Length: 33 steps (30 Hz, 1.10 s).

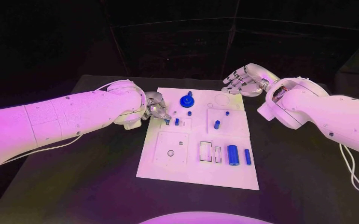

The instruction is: Assemble the parts on the task board

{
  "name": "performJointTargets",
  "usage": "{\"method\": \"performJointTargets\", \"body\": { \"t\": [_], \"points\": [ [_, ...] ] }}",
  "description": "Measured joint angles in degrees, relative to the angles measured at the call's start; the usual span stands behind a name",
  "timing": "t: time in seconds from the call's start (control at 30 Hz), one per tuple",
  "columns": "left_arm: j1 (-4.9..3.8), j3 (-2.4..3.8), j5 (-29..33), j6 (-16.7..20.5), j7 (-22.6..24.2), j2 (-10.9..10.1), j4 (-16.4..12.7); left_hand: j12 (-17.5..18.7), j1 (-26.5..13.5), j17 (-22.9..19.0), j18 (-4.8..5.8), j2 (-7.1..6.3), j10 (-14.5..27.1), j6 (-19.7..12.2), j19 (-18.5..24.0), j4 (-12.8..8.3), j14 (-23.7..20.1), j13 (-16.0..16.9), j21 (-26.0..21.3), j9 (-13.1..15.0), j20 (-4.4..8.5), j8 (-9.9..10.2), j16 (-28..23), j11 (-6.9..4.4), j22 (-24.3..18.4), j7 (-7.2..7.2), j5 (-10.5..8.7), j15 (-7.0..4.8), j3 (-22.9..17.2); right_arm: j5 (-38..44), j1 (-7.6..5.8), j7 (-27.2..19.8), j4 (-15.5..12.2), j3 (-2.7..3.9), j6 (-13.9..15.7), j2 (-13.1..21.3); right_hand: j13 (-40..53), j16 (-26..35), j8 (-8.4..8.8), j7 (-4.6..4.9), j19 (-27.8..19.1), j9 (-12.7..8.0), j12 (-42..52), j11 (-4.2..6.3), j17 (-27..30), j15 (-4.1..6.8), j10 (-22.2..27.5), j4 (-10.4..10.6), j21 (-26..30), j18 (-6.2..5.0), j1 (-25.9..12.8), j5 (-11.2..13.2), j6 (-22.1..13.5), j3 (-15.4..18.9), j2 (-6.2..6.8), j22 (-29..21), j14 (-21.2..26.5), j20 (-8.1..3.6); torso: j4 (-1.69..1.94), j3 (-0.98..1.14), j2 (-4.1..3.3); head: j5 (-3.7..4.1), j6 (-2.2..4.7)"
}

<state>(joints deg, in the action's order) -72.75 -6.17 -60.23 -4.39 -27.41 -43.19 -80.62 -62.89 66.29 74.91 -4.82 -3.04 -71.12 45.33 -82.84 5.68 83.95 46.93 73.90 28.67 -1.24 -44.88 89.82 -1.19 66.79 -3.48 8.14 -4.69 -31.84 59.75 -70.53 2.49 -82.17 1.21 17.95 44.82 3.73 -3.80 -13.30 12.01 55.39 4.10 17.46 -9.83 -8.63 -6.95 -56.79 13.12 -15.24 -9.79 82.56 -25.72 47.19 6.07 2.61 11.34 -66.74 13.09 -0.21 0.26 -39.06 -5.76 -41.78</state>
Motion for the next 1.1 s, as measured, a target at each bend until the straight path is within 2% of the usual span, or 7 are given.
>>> {"method": "performJointTargets", "body": {
  "t": [1.1],
  "points": [
    [0.01, 0.19, -1.03, -2.62, -1.68, 0.02, -0.34, 0.0, -0.01, 0.0, 0.0, -0.01, -0.03, 0.13, 0.0, -0.08, 0.0, -0.02, 0.0, 0.05, 0.0, -0.2, 0.0, -0.02, -0.02, 0.11, 0.06, 0.0, -0.05, -0.04, 0.0, -0.07, 0.04, 0.0, 0.0, 0.11, 0.01, 0.0, 0.0, 0.0, 0.0, 0.0, 0.0, 0.0, 0.06, 0.0, 0.0, 0.0, 0.0, 0.0, 0.0, 0.0, 0.0, 0.0, 0.0, -0.05, 0.0, 0.0, 0.01, -0.02, -0.03, -0.26, -0.21]
  ]
}}
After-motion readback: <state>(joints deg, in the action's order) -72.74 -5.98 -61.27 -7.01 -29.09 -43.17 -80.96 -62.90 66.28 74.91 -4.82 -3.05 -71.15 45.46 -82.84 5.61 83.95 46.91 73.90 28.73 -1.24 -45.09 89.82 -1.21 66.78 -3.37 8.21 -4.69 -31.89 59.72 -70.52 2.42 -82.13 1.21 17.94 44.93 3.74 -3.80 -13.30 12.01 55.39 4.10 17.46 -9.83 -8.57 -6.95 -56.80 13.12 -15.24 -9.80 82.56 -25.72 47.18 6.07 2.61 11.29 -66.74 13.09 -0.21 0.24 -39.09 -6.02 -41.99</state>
